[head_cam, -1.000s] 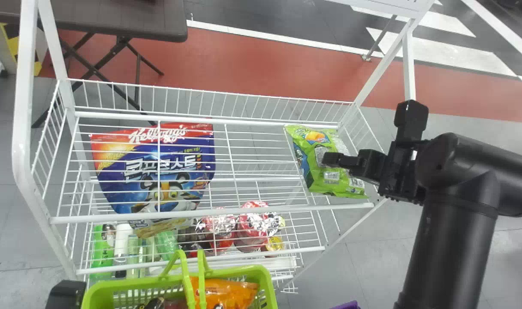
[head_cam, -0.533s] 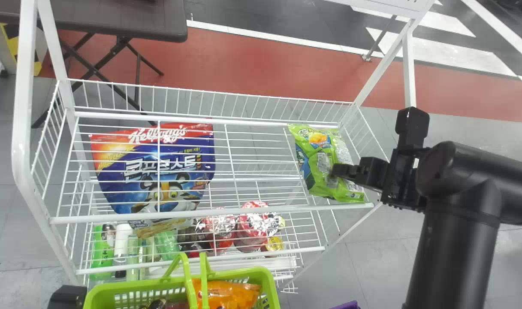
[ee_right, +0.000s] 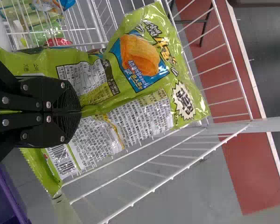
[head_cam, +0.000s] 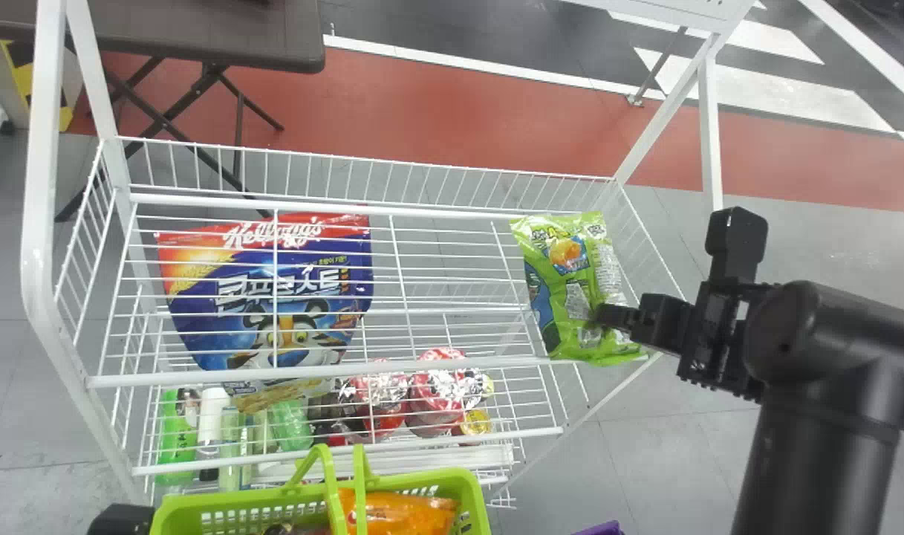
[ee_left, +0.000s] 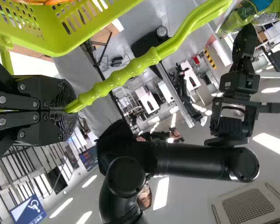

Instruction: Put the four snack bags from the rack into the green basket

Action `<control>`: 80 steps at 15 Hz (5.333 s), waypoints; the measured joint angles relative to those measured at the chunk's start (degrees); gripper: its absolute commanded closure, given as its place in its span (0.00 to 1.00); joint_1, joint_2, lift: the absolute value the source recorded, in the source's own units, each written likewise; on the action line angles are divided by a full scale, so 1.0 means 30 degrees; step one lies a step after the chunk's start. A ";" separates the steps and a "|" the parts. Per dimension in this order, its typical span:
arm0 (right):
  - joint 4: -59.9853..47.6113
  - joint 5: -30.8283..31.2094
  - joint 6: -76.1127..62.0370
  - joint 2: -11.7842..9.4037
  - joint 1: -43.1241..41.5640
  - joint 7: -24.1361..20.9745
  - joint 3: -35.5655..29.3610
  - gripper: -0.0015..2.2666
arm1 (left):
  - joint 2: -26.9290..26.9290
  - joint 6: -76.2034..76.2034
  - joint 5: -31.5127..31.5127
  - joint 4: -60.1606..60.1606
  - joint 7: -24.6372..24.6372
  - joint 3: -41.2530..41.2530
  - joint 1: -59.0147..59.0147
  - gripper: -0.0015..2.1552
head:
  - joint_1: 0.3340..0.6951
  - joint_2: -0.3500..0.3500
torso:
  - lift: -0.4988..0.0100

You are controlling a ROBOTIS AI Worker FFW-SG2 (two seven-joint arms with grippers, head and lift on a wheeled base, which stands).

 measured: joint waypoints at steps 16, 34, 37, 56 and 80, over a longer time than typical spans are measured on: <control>-1.1931 -1.3689 0.0000 0.2060 0.8119 0.1778 -0.8089 0.93 | -0.0134 -0.0131 -0.0099 -0.1691 0.0469 0.0858 0.0883 0.94 | 1.00 0.00 | 0.97; -1.0726 -1.0399 0.0000 0.2061 1.3724 0.3639 0.0142 0.93 | -0.0323 0.0178 0.0211 -0.2078 0.0454 0.1696 0.1064 0.94 | 1.00 0.00 | 0.97; -1.0199 -0.8986 0.0000 0.1786 1.4303 0.3095 0.2690 0.93 | -0.0320 0.0177 0.0189 -0.2194 0.0437 0.1603 0.1187 0.94 | 1.00 0.00 | 0.97; -0.7778 -0.8041 0.0000 0.0049 1.4471 0.2258 0.4087 0.03 | -0.0320 0.0294 0.0172 -0.2168 0.0291 0.1896 0.1257 0.94 | 1.00 0.00 | 0.97; -0.2703 -0.3744 -2.8472 0.1135 1.3154 -0.1960 0.5966 0.06 | -0.0386 0.0299 -0.0815 -0.1279 0.0293 0.0816 0.1742 0.94 | 1.00 0.00 | 0.97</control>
